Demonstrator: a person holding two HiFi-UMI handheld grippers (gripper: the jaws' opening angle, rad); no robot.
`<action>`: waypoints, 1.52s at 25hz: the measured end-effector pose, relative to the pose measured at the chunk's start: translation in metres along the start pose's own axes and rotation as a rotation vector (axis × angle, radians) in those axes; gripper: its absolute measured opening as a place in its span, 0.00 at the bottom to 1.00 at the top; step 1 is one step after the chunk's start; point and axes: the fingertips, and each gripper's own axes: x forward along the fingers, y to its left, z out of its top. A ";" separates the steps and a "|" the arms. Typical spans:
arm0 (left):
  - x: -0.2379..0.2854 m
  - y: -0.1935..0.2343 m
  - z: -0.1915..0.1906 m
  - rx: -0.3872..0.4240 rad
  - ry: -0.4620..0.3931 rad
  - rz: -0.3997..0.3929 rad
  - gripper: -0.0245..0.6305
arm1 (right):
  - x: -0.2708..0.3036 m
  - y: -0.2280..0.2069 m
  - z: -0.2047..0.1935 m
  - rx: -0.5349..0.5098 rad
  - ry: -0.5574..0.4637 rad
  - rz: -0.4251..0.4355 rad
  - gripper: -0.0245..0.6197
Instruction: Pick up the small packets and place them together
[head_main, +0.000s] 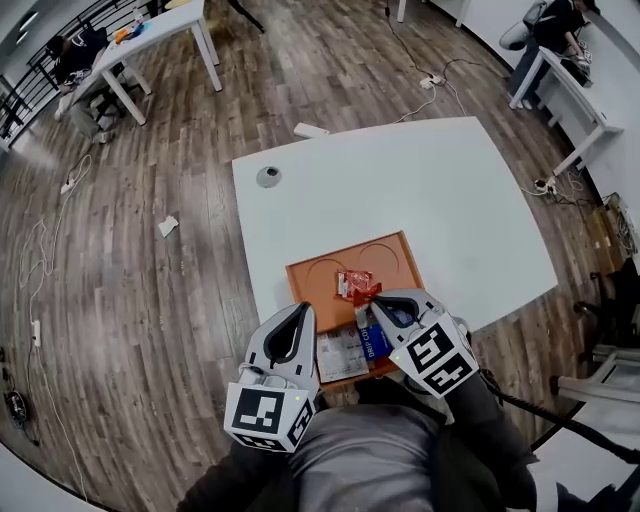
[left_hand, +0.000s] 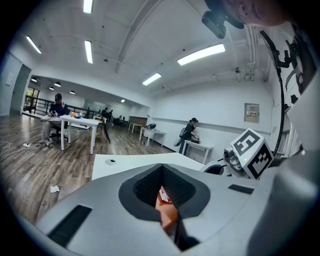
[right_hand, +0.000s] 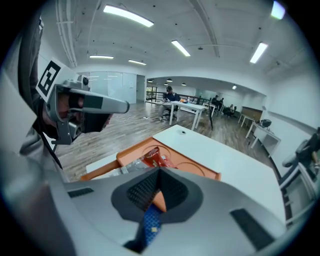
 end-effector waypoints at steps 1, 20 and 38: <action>0.005 0.001 0.001 -0.002 0.001 0.004 0.04 | 0.002 -0.008 0.000 0.002 0.000 -0.006 0.04; 0.048 0.018 -0.008 -0.044 0.075 0.069 0.04 | 0.035 -0.061 -0.014 0.124 0.036 0.030 0.13; 0.007 -0.009 -0.011 -0.023 0.050 -0.018 0.04 | -0.013 -0.015 -0.016 0.046 -0.021 -0.040 0.20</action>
